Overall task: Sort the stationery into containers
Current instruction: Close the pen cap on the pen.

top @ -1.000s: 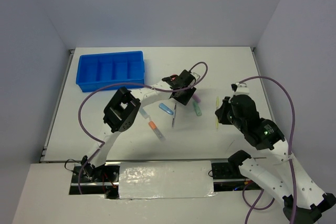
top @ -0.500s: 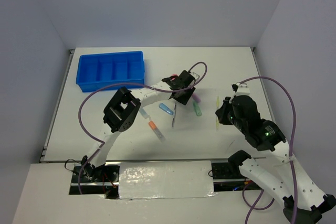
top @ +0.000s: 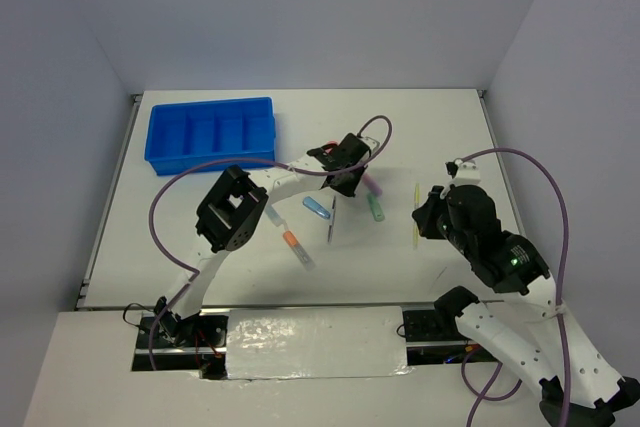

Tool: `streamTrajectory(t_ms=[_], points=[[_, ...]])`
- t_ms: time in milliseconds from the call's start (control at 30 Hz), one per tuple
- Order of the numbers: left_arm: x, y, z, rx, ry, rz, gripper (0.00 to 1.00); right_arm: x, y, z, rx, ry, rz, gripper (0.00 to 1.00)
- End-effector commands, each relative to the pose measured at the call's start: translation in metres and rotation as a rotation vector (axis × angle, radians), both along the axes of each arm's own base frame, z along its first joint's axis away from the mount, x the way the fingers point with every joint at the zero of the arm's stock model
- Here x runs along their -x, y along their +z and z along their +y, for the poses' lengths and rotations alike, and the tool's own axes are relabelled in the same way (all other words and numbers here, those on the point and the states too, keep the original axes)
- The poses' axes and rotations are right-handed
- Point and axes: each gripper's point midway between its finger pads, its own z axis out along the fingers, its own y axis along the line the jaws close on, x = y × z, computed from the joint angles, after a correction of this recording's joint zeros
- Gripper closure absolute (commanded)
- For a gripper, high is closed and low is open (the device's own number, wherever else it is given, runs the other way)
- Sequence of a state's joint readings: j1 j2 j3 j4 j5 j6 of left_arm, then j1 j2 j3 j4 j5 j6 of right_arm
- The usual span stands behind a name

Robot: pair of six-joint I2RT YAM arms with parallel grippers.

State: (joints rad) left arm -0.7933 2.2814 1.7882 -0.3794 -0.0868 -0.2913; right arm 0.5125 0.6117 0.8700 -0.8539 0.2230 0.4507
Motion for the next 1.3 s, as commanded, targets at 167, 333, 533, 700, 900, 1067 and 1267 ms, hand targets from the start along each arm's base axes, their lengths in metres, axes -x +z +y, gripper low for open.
streamTrajectory(t_ms=[167,333,533,700,900,1067,1267], points=[[0.027,0.037,-0.019,0.125,-0.038,0.086,0.93,-0.006,0.013,0.008,-0.033,0.031,-0.05,1.0],[0.018,0.124,-0.034,0.274,-0.034,-0.024,0.95,-0.007,0.01,0.014,-0.05,0.047,-0.051,1.0],[0.027,0.222,-0.022,0.461,0.01,-0.159,1.0,-0.005,0.021,0.051,-0.149,0.241,-0.097,1.0],[0.046,0.266,0.017,0.631,0.117,-0.283,1.0,0.004,0.025,0.108,-0.36,0.464,-0.122,1.0],[0.082,0.326,0.062,0.984,0.186,-0.392,1.0,0.01,0.057,0.159,-0.481,0.544,-0.266,1.0],[0.12,0.351,0.082,1.196,0.102,-0.429,1.0,0.018,0.08,0.18,-0.552,0.622,-0.349,1.0],[0.14,0.359,0.104,1.243,0.097,-0.468,1.0,0.022,0.081,0.182,-0.539,0.636,-0.37,1.0]])
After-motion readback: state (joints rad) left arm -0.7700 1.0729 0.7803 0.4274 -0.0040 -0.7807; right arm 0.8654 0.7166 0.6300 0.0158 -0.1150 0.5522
